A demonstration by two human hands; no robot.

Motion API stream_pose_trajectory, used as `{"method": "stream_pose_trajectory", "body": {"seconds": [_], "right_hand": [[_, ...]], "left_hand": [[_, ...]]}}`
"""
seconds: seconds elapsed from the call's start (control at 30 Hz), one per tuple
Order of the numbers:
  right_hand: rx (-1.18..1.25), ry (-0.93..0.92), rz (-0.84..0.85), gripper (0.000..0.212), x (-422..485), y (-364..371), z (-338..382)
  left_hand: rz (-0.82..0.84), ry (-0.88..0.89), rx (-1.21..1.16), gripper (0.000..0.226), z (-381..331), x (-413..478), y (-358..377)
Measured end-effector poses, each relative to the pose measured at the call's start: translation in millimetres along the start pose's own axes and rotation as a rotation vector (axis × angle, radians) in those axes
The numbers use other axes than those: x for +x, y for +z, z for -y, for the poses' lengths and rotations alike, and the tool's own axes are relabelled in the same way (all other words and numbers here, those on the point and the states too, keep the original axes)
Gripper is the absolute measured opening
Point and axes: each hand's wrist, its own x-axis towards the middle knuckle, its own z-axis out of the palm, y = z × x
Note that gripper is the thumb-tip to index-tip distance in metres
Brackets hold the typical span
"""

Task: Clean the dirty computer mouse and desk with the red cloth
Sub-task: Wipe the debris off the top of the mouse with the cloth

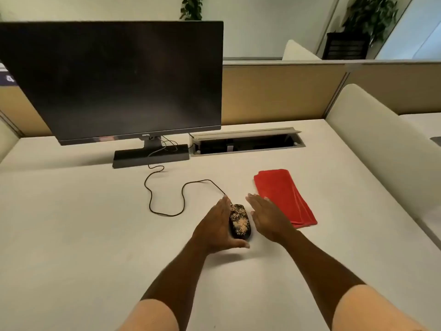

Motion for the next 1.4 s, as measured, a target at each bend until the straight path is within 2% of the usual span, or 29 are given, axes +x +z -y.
{"method": "stream_pose_trajectory", "body": {"seconds": [0.17,0.27,0.4,0.5,0.57,0.67,0.87,1.0,1.07,1.13,1.27,1.4], "right_hand": [[-0.003,0.177,-0.179,0.036,9.5,-1.6,-13.6],[0.003,0.332,-0.266,0.039,22.5,-7.6,-25.1],[-0.03,0.403,-0.211,0.059,39.3,-7.8,-40.4],[-0.102,0.455,-0.105,0.075,50.9,-5.8,-48.7],[-0.114,0.487,-0.031,0.077,56.9,-3.0,-51.8],[-0.154,0.478,0.015,0.07,59.8,0.8,-51.5],[-0.209,0.452,-0.069,0.041,62.1,-1.0,-49.6],[-0.086,0.445,-0.163,0.034,68.0,-5.5,-49.0],[0.073,0.471,-0.196,0.031,73.1,-11.8,-48.5],[0.272,0.505,-0.169,0.035,77.1,-18.8,-50.0],[0.502,0.529,0.01,0.039,76.7,-25.9,-61.0],[0.649,0.639,-0.074,0.035,73.1,-26.4,-74.9]], "left_hand": [[-0.018,-0.047,-0.026,0.144,1.6,-0.9,11.1],[-0.03,-0.032,-0.014,0.141,1.7,2.1,20.5],[-0.053,0.001,-0.015,0.135,3.6,3.1,28.2],[-0.078,0.001,0.01,0.133,6.4,3.0,32.7],[-0.088,-0.008,0.021,0.131,7.5,3.7,35.2],[-0.097,-0.006,0.036,0.13,8.8,3.8,36.8],[-0.121,-0.015,0.052,0.129,7.7,3.0,36.5],[-0.115,-0.021,0.061,0.128,7.4,3.0,36.0],[-0.121,-0.025,0.057,0.128,7.7,3.4,35.9],[-0.119,-0.025,0.054,0.128,8.2,3.8,36.2],[-0.123,-0.021,0.058,0.127,9.2,4.1,36.6],[-0.135,-0.015,0.048,0.129,9.1,5.2,35.5]]}}
